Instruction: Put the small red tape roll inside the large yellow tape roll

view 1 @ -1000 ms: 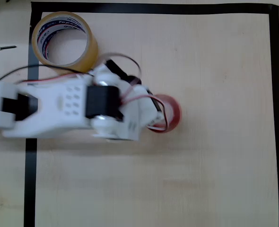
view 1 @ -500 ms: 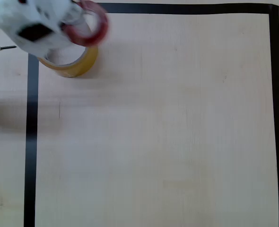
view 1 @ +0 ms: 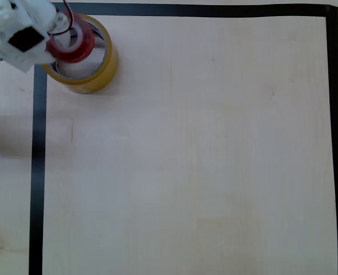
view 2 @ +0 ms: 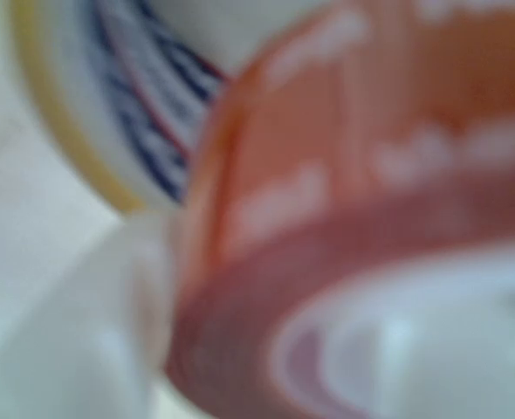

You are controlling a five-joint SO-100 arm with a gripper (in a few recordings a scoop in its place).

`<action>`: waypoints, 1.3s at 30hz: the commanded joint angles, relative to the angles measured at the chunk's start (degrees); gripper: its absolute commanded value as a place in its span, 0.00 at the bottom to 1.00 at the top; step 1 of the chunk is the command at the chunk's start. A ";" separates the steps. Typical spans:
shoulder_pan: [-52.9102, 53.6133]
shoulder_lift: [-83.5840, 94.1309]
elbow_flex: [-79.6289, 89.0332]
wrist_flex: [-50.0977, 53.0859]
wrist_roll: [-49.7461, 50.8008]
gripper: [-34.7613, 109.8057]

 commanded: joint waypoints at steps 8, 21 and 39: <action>0.18 5.45 5.54 -7.91 0.00 0.31; 2.90 7.73 5.98 -9.49 -0.44 0.36; 30.76 87.36 54.49 -22.76 12.39 0.24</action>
